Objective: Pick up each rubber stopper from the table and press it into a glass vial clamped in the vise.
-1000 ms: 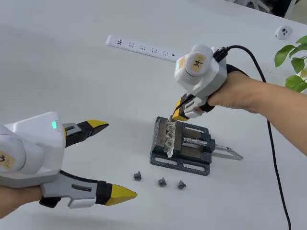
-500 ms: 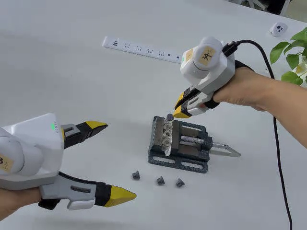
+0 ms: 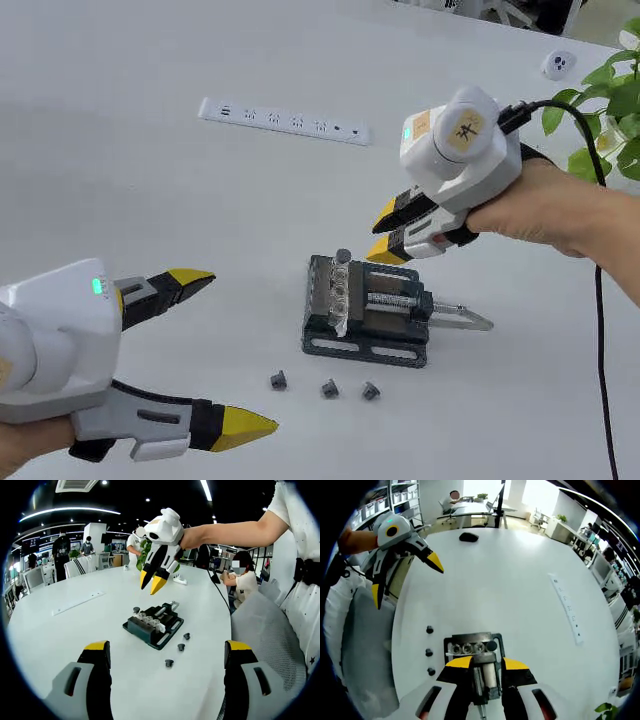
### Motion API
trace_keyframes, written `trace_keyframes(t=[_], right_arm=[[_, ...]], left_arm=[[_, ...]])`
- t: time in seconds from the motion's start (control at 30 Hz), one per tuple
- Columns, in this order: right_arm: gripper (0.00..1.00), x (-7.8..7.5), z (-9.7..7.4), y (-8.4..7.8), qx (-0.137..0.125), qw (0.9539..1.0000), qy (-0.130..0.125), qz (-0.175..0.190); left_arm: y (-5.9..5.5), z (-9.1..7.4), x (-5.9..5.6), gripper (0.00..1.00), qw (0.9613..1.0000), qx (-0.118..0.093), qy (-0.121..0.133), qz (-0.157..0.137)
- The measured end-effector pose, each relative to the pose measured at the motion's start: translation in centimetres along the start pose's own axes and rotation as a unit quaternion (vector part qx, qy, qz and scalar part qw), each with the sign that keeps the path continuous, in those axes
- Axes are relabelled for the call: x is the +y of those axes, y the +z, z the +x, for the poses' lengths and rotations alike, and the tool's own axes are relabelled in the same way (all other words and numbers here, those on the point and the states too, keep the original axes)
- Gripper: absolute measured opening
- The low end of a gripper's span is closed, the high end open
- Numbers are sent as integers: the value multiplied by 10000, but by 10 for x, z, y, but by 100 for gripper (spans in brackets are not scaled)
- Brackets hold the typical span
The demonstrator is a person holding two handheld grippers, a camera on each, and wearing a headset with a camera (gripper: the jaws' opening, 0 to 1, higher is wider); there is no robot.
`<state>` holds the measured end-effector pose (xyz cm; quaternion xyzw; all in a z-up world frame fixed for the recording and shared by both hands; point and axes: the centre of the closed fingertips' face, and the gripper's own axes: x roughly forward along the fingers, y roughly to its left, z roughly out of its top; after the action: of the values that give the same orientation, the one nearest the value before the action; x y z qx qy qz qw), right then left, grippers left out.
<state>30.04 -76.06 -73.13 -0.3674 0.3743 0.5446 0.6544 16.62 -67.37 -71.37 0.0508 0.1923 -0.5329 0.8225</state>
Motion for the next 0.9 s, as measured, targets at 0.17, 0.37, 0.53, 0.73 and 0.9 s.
trace_keyframes(t=[0.17, 0.37, 0.53, 0.73, 0.9], right_arm=[[22, 3, -14, -2, -202, 9997, -137, 75], [26, 11, -29, -10, -394, 9987, -267, 207], [29, 21, -39, -18, -577, 9969, -363, 386], [33, 34, -45, -33, -791, 9935, -443, 694], [38, 48, -47, -47, -909, 9912, -419, 869]], left_arm=[[2, 1, -1, 94, 10000, 27, -27, 57], [2, 2, -1, 94, 9999, 55, -73, 114], [5, 3, -3, 94, 9998, 64, -98, 142], [4, 3, -3, 94, 9998, 79, -123, 168], [2, 3, -3, 95, 9996, 121, -141, 200]])
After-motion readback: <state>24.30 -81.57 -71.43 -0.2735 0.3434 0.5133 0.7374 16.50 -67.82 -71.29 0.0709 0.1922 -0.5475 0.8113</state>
